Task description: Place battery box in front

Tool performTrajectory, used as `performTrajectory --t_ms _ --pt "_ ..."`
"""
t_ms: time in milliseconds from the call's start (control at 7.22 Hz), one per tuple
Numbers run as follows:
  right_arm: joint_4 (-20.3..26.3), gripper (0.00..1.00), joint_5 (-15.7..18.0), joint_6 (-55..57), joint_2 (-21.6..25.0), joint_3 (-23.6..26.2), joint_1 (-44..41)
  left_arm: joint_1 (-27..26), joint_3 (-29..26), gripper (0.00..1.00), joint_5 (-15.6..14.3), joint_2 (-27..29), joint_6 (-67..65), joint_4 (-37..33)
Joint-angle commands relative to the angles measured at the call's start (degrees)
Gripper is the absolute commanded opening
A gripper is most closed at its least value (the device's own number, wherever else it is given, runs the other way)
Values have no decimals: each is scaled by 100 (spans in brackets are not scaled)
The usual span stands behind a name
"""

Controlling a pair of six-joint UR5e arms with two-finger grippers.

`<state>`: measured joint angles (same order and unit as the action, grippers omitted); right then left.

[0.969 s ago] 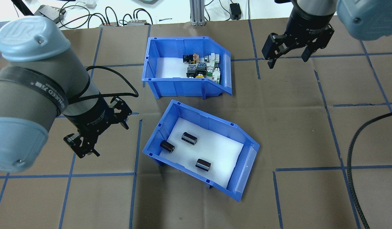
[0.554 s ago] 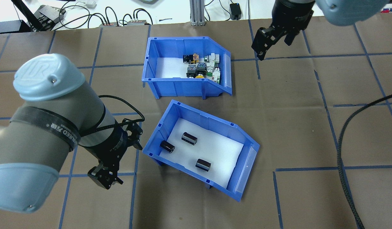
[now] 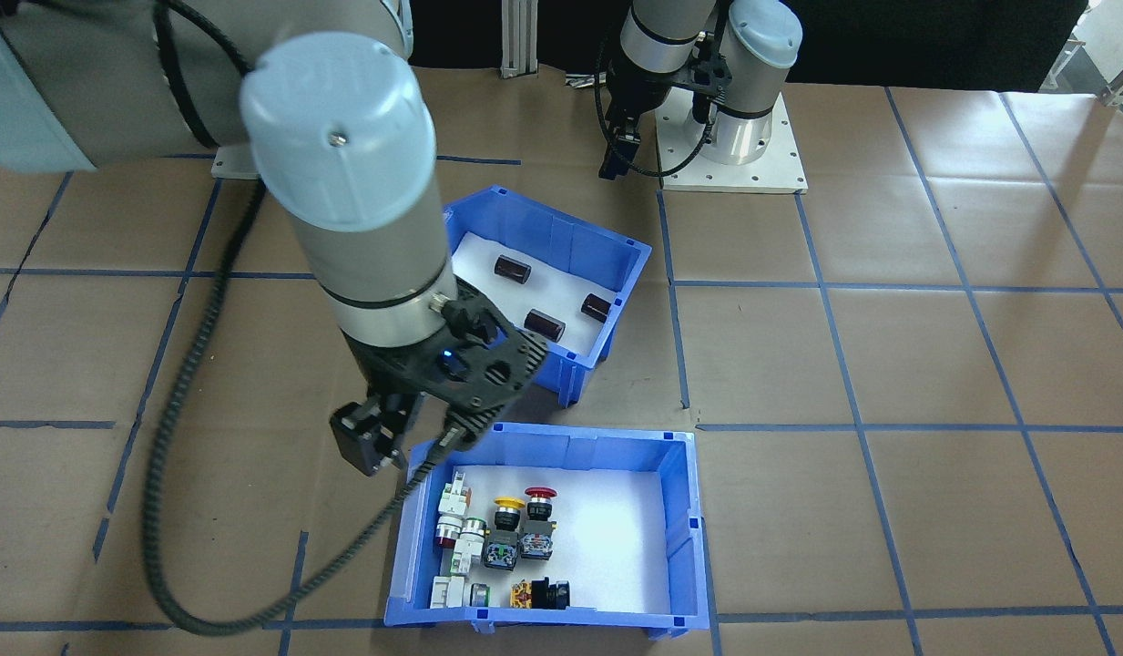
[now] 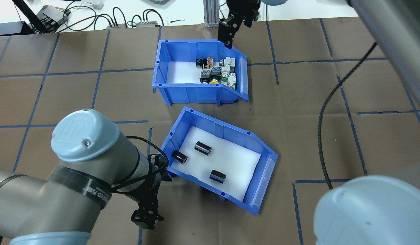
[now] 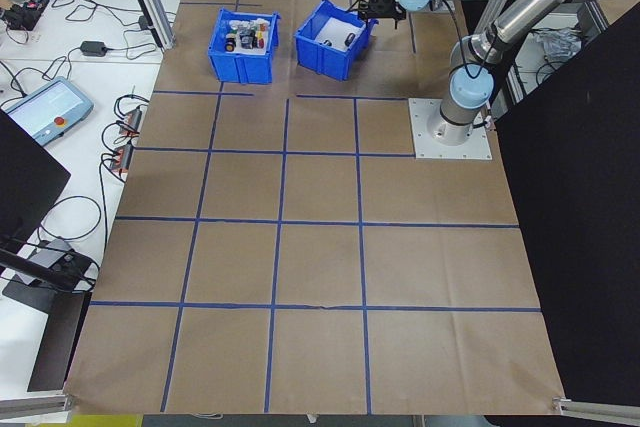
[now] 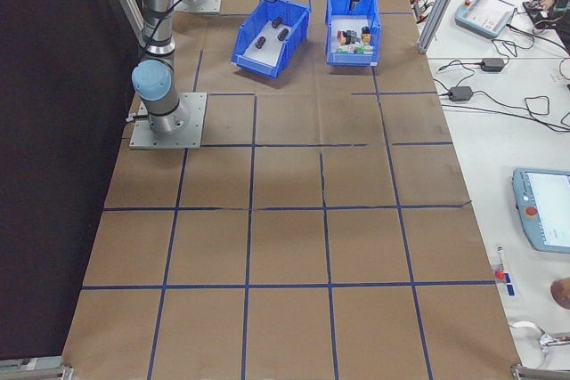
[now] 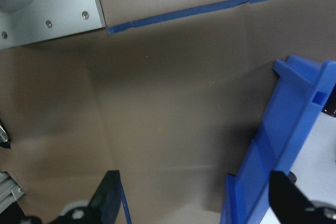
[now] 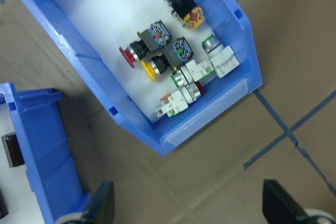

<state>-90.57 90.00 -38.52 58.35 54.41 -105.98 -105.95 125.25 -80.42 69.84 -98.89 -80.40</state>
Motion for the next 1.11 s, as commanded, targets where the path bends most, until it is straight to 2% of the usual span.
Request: performTrajectory --t_ms 0,138,277,415,554,692,969 --pt "13 100 9 -207 -979 -1157 -370 -137 515 99 8 56 165 1369" --pt "-39 100 0 -339 -1270 -1439 -528 -137 657 92 0 56 786 1725" --pt "-66 100 -70 -314 -1456 -1494 -651 -137 702 92 0 82 1279 1738" --pt "-109 100 -62 -331 -1580 -1486 -766 -137 667 96 -9 230 1563 1903" --pt "-101 100 -44 -401 -1729 -1477 -880 -137 667 99 8 554 1618 2497" --pt "-101 100 26 -984 -1809 -1434 -959 -163 658 99 0 844 1575 2816" --pt "57 100 35 -1427 -1801 -1398 -986 -198 658 98 17 917 1356 2775"
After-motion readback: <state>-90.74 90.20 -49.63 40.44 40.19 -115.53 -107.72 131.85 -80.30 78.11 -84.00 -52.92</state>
